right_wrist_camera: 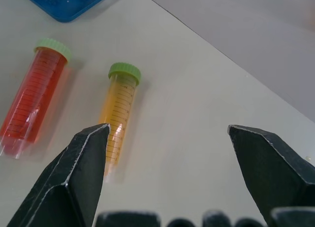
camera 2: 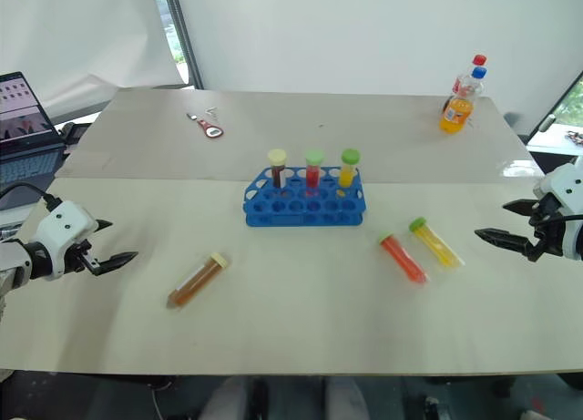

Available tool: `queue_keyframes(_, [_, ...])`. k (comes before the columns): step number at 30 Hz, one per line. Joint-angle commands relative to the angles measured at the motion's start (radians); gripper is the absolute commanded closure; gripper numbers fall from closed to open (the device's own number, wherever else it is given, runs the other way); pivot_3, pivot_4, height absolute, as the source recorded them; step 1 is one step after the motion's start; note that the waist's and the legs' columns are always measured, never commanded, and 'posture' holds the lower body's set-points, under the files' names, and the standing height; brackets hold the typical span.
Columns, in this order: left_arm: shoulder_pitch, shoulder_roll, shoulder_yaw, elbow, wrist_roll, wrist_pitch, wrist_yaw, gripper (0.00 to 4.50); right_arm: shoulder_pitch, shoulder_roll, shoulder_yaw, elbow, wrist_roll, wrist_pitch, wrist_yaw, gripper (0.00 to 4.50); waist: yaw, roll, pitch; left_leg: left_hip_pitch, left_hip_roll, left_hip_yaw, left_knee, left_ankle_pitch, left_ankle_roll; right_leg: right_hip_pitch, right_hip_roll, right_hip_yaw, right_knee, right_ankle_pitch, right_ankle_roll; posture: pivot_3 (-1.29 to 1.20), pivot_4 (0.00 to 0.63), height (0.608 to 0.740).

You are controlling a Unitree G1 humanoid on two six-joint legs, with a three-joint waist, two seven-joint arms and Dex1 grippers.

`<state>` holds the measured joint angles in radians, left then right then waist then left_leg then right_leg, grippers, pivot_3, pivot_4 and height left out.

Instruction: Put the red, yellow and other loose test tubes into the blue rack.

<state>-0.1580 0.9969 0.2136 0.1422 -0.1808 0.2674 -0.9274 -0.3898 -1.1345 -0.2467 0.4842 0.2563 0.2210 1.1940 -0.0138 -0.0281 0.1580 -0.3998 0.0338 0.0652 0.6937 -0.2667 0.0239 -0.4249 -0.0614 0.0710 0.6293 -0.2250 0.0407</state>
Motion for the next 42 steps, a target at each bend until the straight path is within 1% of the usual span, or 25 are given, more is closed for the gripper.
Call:
queue_keyframes(1, [-0.015,0.008,0.04,-0.02,-0.029,0.008,-0.012,0.03,-0.028,-0.016,-0.018,-0.015,0.007,0.011,-0.008,0.22,0.0,0.0,0.0,0.0,0.0,0.0,0.0,0.0,0.0,0.0,0.0,0.0,0.0,0.0,0.0,0.0,0.15,0.733])
queue_keyframes(4, [-0.021,0.005,0.063,-0.012,-0.07,0.016,-0.036,0.03,-0.028,-0.005,-0.024,-0.031,0.016,0.046,-0.028,0.22,0.0,0.0,0.0,0.0,0.0,0.0,0.0,0.0,0.0,0.0,0.0,0.0,0.0,0.0,0.0,0.0,0.15,0.733])
queue_keyframes(9, [-0.015,0.025,0.045,0.025,-0.027,-0.041,-0.032,0.03,-0.033,0.008,-0.033,-0.039,0.019,0.061,-0.055,0.22,0.0,0.0,0.0,0.0,0.0,0.0,0.0,0.0,0.0,0.0,0.0,0.0,0.0,0.0,0.0,0.0,0.15,0.733])
queue_keyframes(11, [-0.012,0.037,0.031,0.033,-0.016,-0.059,-0.057,0.03,-0.034,0.01,-0.032,-0.042,0.02,0.068,-0.06,0.22,0.0,0.0,0.0,0.0,0.0,0.0,0.0,0.0,0.0,0.0,0.0,0.0,0.0,0.0,0.0,0.0,0.15,0.733])
queue_keyframes(13, [-0.023,0.031,0.024,0.007,-0.027,-0.049,-0.074,0.03,-0.04,0.009,-0.023,-0.046,0.018,0.094,-0.063,0.22,0.001,0.0,0.0,0.0,0.0,0.0,0.0,0.0,0.0,0.0,0.0,0.0,0.0,0.0,0.0,0.0,0.15,0.733])
queue_keyframes(15, [-0.05,0.024,0.012,-0.071,-0.061,-0.015,-0.1,0.03,-0.071,0.009,-0.009,-0.071,0.03,0.159,-0.063,0.22,0.001,0.0,0.0,0.0,0.0,0.0,0.0,0.0,0.0,0.0,0.0,0.0,0.0,0.0,0.0,0.0,0.15,0.733])
queue_keyframes(18, [-0.085,0.015,-0.038,-0.25,-0.143,0.062,-0.168,0.03,-0.137,0.007,0.043,-0.13,0.023,0.273,-0.065,0.22,0.001,0.0,0.0,-0.001,0.0,0.0,0.002,0.0,0.0,0.0,0.0,0.0,0.001,0.0,0.0,0.0,0.15,0.733])
queue_keyframes(21, [-0.123,0.005,-0.101,-0.406,-0.217,0.139,-0.216,0.03,-0.217,-0.018,0.185,-0.16,-0.067,0.413,-0.062,0.22,0.001,0.0,0.0,-0.001,0.0,0.0,0.001,0.0,0.0,0.0,0.0,0.0,0.0,0.0,0.0,0.0,0.15,0.733])
queue_keyframes(23, [-0.156,-0.006,-0.136,-0.477,-0.255,0.176,-0.235,0.03,-0.284,-0.011,0.267,-0.151,-0.106,0.479,-0.049,0.22,0.0,0.0,0.0,-0.001,0.0,0.0,0.001,0.0,0.0,-0.001,0.0,0.0,0.0,0.0,0.0,0.0,0.15,0.733])
queue_keyframes(27, [-0.247,-0.056,-0.207,-0.585,-0.336,0.244,-0.251,0.03,-0.44,0.05,0.434,-0.039,-0.194,0.572,-0.012,0.22,-0.001,0.001,0.001,-0.005,-0.001,0.0,0.002,0.0,0.0,-0.004,0.001,0.0,0.001,0.0,0.0,0.0,0.15,0.733])
queue_keyframes(30, [-0.289,-0.089,-0.246,-0.635,-0.362,0.257,-0.252,0.03,-0.511,0.085,0.537,0.058,-0.265,0.554,0.035,0.22,-0.001,0.002,0.001,-0.005,-0.001,-0.001,0.002,0.0,0.0,-0.004,0.001,0.0,0.0,0.0,0.0,0.0,0.15,0.733])
queue_keyframes(32, [-0.313,-0.112,-0.268,-0.658,-0.377,0.266,-0.251,0.03,-0.554,0.114,0.594,0.139,-0.314,0.509,0.064,0.22,0.0,0.002,0.001,-0.006,-0.001,-0.001,0.002,0.0,0.0,-0.004,0.001,0.0,-0.001,0.0,0.0,0.0,0.15,0.733])
queue_keyframes(36, [-0.335,-0.146,-0.293,-0.683,-0.383,0.272,-0.235,0.03,-0.631,0.172,0.652,0.296,-0.383,0.435,0.083,0.22,0.0,0.002,0.002,-0.006,-0.002,-0.001,0.003,0.0,0.0,-0.004,0.001,0.0,-0.001,0.0,0.0,0.0,0.15,0.733])
queue_keyframes(41, [-0.332,-0.174,-0.319,-0.705,-0.375,0.272,-0.215,0.03,-0.683,0.234,0.689,0.428,-0.451,0.37,0.112,0.22,-0.001,0.002,0.002,-0.006,-0.002,-0.001,0.003,0.0,0.0,-0.004,0.001,0.0,0.0,0.0,0.0,0.0,0.15,0.733])
queue_keyframes(42, [-0.33,-0.177,-0.323,-0.707,-0.372,0.271,-0.213,0.0,-0.688,0.242,0.69,0.449,-0.461,0.363,0.114,0.59,-0.001,0.002,0.002,-0.006,-0.002,-0.001,0.002,0.0,0.0,-0.004,0.001,0.0,0.0,0.0,0.0,0.0,0.15,0.733])
